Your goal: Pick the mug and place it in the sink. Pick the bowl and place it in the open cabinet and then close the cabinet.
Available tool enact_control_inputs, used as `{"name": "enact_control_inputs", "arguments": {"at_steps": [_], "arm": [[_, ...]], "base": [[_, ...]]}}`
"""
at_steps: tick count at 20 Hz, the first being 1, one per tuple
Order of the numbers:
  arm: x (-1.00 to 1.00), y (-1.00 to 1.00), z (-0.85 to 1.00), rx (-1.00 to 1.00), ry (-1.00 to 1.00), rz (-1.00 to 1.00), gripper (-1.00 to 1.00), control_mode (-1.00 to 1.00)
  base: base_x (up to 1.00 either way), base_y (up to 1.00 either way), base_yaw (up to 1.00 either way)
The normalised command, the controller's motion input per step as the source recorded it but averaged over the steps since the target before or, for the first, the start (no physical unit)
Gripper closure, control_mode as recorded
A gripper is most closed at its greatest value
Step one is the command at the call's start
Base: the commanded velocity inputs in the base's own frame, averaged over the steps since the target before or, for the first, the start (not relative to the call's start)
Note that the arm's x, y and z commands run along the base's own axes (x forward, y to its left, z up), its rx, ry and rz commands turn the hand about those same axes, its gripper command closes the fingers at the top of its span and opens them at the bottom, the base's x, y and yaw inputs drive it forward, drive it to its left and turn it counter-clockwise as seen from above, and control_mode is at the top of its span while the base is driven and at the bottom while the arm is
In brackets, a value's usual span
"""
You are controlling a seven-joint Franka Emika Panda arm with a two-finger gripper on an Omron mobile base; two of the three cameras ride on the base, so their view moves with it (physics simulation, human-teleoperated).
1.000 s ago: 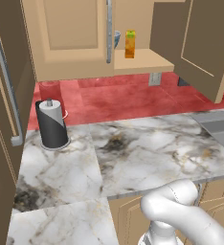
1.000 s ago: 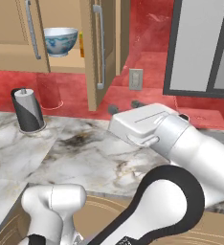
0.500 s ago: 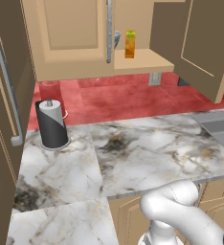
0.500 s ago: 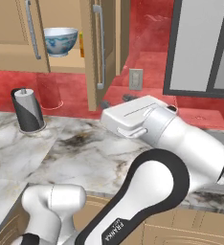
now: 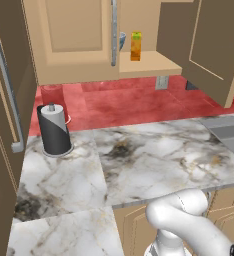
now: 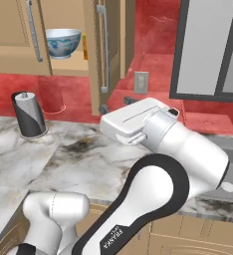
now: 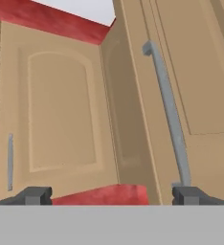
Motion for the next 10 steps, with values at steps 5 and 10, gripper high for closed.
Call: {"name": "enact_control_inputs", "arguments": {"at_steps": [5,10], "arm": [[0.01,0.01,0.00,0.00,-0.03,0.00,-1.00,-1.00],[0.00,0.12,0.00,0.00,-0.05,0.00,-1.00,-1.00]], "base": [[0.00,0.00,0.00],[0.00,0.00,0.00]]}}
